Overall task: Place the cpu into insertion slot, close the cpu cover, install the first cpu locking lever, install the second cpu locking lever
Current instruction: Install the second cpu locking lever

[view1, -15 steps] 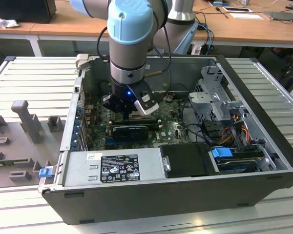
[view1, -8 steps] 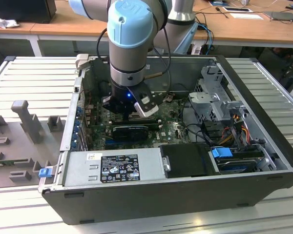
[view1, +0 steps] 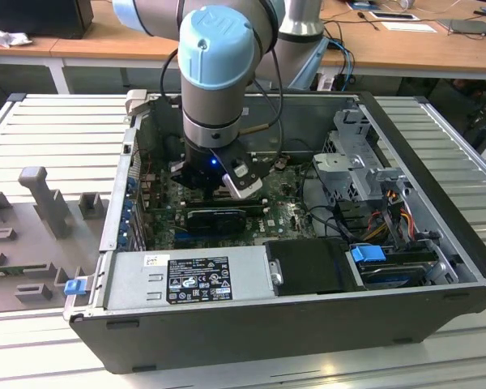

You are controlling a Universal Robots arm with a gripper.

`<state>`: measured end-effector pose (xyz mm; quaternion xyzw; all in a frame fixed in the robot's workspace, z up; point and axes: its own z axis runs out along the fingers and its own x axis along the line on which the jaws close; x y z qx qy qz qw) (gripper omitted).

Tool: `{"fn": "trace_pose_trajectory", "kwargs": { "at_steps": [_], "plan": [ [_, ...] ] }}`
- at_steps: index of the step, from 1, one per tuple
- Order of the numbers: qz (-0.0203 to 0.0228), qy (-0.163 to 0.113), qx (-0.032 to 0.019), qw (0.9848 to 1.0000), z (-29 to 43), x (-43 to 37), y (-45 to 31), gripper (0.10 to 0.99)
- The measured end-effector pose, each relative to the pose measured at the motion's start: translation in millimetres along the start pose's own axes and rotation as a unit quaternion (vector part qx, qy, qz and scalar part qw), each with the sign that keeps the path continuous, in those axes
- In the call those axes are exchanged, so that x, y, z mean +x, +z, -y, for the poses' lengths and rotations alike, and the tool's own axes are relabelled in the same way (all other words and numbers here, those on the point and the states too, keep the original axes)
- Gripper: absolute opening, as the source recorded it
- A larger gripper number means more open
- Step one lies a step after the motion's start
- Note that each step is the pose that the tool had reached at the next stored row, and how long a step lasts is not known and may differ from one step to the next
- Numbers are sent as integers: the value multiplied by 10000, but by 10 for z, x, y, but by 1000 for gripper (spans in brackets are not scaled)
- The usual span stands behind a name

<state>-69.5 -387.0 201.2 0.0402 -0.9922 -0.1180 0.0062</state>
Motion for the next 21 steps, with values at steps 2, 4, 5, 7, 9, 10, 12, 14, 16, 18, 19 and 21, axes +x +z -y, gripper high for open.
{"fn": "trace_pose_trajectory", "kwargs": {
  "at_steps": [2,4,5,7,9,10,12,14,16,18,19,21],
  "plan": [
    [4,-1,-51,10000,6,2,7,106],
    [4,-1,-54,10000,4,1,-3,106],
    [6,-2,-57,10000,-2,0,-24,106],
    [4,-1,-55,10000,-26,1,-126,106],
    [3,-2,-54,10000,-48,1,-212,106],
    [3,-1,-53,10000,-69,1,-291,106],
    [4,-1,-54,10000,-113,-1,-386,106],
    [-7,2,-56,10000,-129,-78,-404,106],
    [-39,10,-58,10000,-127,-232,-405,106],
    [-54,12,-59,10000,-121,-312,-408,106],
    [-60,15,-60,10000,-117,-338,-408,106],
    [-70,18,-60,10000,-97,-353,-413,106]
  ]
}}
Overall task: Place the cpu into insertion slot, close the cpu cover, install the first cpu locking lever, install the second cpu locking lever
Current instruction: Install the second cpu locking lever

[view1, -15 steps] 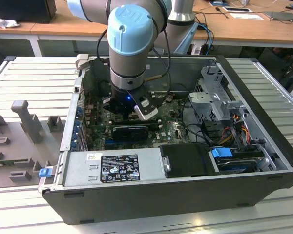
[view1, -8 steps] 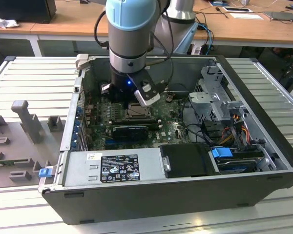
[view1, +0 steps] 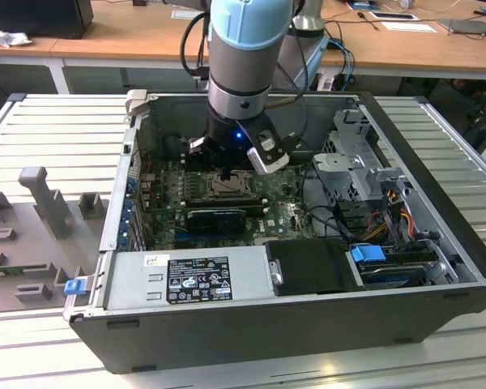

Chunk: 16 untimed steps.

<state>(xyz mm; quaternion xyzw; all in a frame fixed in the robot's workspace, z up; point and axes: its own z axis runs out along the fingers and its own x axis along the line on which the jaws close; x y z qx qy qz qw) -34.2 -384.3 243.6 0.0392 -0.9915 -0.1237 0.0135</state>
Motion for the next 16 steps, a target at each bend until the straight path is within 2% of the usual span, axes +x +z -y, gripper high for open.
{"fn": "trace_pose_trajectory", "kwargs": {
  "at_steps": [2,3,5,7,10,14,16],
  "plan": [
    [-27,8,-3,10000,82,-24,-16,106],
    [-27,9,-2,10000,159,-12,-30,106],
    [-27,8,-2,10000,172,51,-21,106],
    [-26,8,-4,10000,175,162,5,106],
    [-28,7,-2,10000,197,192,94,106],
    [-27,7,-3,10000,215,218,175,106],
    [-28,3,-3,10000,228,268,243,106]
  ]
}}
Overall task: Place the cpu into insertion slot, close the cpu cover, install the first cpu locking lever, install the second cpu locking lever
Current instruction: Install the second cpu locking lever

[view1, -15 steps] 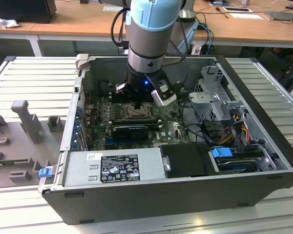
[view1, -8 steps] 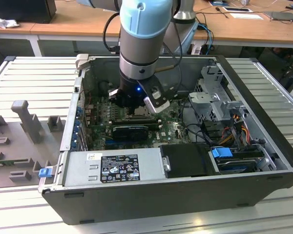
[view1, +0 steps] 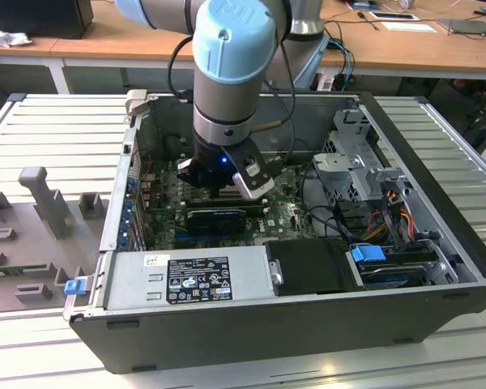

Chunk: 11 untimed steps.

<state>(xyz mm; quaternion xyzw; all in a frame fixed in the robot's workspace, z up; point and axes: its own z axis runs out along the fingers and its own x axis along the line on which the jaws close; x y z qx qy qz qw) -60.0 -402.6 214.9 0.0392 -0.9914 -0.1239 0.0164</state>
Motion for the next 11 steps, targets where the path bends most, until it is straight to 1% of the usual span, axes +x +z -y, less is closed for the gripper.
{"fn": "trace_pose_trajectory", "kwargs": {
  "at_steps": [3,4,5,6,8,9,10,11],
  "plan": [
    [0,0,-1,10000,12,39,62,106],
    [0,-1,-7,10000,20,59,99,106],
    [0,-1,-13,10000,26,60,123,106],
    [2,-2,-27,10000,31,61,142,106],
    [3,-2,-59,10000,36,65,156,106],
    [6,-5,-108,9999,38,77,167,106],
    [14,-10,-194,9998,38,86,187,106],
    [19,-11,-235,9997,42,91,192,106]
  ]
}}
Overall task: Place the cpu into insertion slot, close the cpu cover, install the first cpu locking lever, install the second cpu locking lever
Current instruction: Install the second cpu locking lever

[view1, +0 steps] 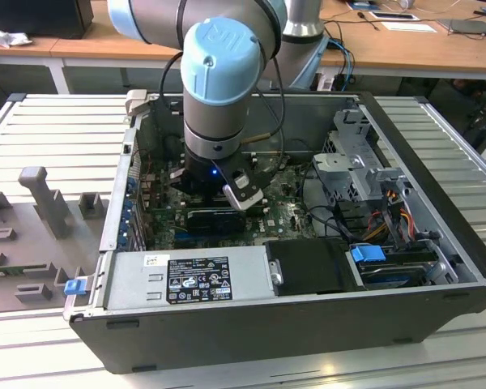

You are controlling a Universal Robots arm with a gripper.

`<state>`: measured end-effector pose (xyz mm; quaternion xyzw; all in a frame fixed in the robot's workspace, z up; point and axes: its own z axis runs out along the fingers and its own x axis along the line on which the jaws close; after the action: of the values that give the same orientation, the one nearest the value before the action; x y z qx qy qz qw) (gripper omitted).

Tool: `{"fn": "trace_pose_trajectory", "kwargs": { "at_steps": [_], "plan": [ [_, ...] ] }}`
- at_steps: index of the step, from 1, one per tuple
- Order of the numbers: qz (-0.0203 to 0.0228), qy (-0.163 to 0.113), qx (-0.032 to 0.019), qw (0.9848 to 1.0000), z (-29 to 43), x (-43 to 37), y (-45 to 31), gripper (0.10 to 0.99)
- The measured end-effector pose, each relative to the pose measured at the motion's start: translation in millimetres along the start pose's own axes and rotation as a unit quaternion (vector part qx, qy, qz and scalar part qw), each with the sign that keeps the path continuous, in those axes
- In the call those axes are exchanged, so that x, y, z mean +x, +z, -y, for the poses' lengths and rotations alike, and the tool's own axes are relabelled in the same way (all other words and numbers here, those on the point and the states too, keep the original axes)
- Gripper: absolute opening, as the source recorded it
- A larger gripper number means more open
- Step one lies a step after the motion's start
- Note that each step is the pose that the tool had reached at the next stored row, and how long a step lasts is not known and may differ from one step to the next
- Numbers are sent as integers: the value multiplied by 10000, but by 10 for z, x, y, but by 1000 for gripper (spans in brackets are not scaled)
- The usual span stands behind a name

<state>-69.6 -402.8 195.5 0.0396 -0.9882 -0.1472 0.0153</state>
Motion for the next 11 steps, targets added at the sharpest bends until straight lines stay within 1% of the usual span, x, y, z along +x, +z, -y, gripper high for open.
{"fn": "trace_pose_trajectory", "kwargs": {
  "at_steps": [2,3,4,5,8,11],
  "plan": [
    [1,-1,-50,10000,6,5,18,106],
    [2,-2,-65,10000,9,15,30,106],
    [4,-3,-68,10000,7,17,21,106],
    [6,-3,-70,10000,1,17,3,106],
    [4,-2,-68,10000,-29,20,-96,106],
    [3,-3,-69,10000,-49,21,-160,106]
  ]
}}
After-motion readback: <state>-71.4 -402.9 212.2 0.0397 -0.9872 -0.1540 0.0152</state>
